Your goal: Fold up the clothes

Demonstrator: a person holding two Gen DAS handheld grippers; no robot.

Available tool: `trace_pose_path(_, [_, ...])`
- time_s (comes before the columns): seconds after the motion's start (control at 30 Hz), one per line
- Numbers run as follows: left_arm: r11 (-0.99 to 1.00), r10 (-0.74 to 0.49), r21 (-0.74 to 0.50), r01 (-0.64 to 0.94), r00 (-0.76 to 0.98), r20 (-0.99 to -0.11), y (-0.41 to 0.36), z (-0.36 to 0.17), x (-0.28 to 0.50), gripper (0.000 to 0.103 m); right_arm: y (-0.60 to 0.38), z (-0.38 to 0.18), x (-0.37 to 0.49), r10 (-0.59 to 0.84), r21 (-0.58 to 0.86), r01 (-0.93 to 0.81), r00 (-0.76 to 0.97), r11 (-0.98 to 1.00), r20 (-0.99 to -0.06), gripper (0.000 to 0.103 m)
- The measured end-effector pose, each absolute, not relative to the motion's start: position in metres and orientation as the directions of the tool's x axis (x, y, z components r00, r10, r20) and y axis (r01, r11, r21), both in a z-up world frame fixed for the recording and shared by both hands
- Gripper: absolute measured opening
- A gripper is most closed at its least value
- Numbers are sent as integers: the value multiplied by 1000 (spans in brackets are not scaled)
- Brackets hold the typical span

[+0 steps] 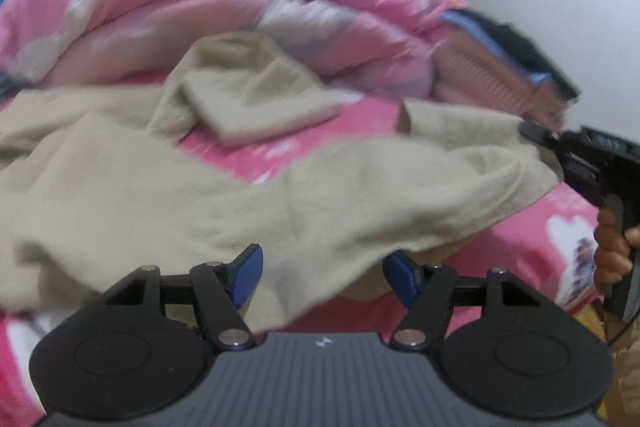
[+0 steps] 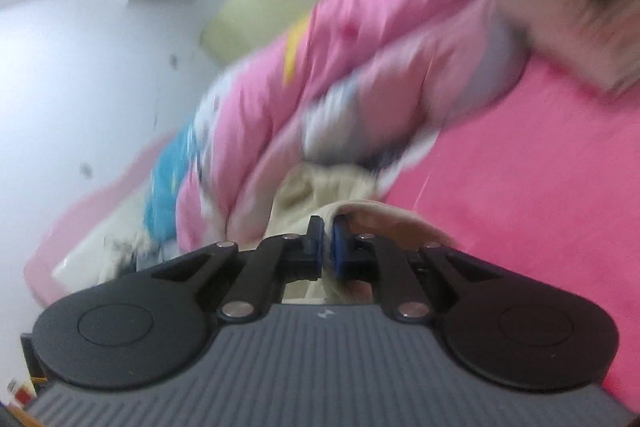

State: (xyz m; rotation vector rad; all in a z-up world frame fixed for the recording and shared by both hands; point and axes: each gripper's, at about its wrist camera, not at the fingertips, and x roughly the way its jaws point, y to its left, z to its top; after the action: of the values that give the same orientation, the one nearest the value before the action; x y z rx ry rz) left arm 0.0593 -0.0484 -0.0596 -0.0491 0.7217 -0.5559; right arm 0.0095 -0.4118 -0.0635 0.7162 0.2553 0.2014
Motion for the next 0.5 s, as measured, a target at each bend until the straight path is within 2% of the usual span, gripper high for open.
trace_pose_path(0.1, [827, -546, -253, 502, 612, -572, -60, -49, 57, 69, -435, -47, -36, 149, 664, -45, 984, 746, -101, 4])
trace_pose_path(0.2, [815, -568, -279, 509, 604, -559, -64, -49, 57, 70, -445, -41, -69, 16, 615, 55, 994, 786, -108, 4])
trace_pose_path(0.3, [828, -553, -293, 478, 606, -572, -57, -53, 59, 70, -455, -53, -79, -62, 599, 158, 982, 785, -177, 4])
trace_pose_path(0.43, [863, -504, -324, 387, 637, -583, -24, -57, 59, 70, -465, -92, -55, -141, 537, 352, 908, 766, -394, 9])
trace_pose_path(0.5, [886, -462, -328, 327, 665, -587, -2, -60, 56, 71, -471, -109, -49, -156, 543, 423, 869, 725, -469, 12])
